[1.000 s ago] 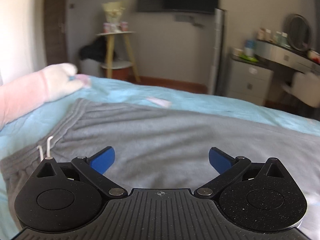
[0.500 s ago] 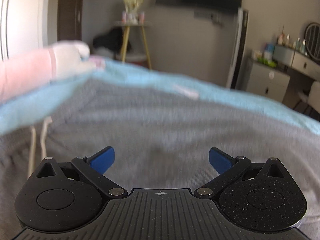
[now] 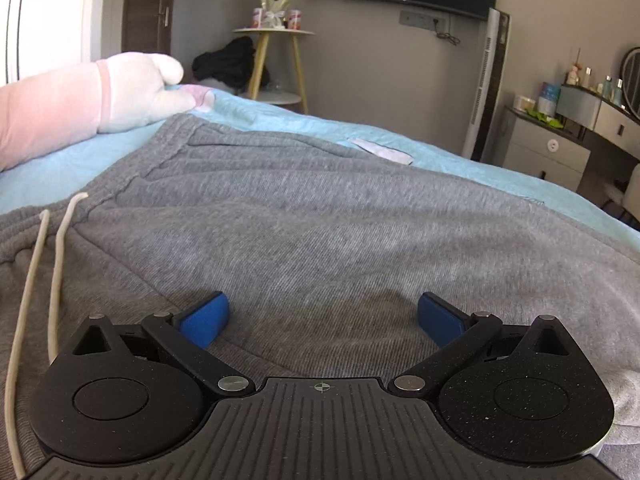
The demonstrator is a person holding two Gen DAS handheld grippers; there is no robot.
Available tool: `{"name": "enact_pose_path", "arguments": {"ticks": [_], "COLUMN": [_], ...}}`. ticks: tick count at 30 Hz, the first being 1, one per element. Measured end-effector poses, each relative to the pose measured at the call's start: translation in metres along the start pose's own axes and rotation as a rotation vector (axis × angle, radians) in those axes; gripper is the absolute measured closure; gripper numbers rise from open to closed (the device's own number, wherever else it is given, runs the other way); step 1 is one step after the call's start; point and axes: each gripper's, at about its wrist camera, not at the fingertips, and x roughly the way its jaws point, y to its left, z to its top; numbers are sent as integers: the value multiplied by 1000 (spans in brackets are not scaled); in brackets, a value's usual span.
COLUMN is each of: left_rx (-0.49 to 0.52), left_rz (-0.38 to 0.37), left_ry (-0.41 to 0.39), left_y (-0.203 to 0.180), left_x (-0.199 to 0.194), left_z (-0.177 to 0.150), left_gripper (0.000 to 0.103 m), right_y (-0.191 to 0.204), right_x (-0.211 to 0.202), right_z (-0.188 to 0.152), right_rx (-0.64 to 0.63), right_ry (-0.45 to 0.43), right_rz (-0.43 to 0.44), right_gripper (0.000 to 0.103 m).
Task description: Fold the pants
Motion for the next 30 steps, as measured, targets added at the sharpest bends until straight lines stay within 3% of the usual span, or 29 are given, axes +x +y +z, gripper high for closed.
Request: {"name": "enact_pose_path", "arguments": {"ticks": [3, 9, 13, 16, 18, 20, 21, 24, 26, 30], "left_rx": [-6, -22, -46, -70, -93, -122, -137, -177, -208, -276], "left_rz": [-5, -28, -67, -97, -135, -173, -191, -248, -294, -380], "left_ry": [3, 9, 17, 22, 26, 30, 32, 69, 97, 139], "left_y": [1, 5, 13, 17, 21, 25, 27, 31, 33, 40], "left_x": [0, -2, -6, -11, -16, -20, -21, -23, -24, -21], "left_z": [0, 1, 4, 6, 7, 9, 10, 16, 22, 44], "left_gripper": [0, 0, 0, 0, 0, 0, 0, 0, 0, 0], "right_y": [-17, -84, -173, -227, -250, -274, -285, -305, -305, -311], "right_x": [-10, -107, -194, -226, -223, -200, -192, -187, -181, -166], "right_z": [-1, -29, -92, -151, -177, -193, -195, -191, -186, -189], "right_rx": [25, 37, 120, 166, 140, 175, 229, 399, 410, 479], "right_ry": [-11, -154, -259, -252, -205, -85, -43, -32, -27, -6], "right_rz": [64, 228, 310, 270, 217, 192, 205, 319, 371, 435], "right_gripper": [100, 100, 101, 101, 101, 100, 100, 96, 82, 82]}}
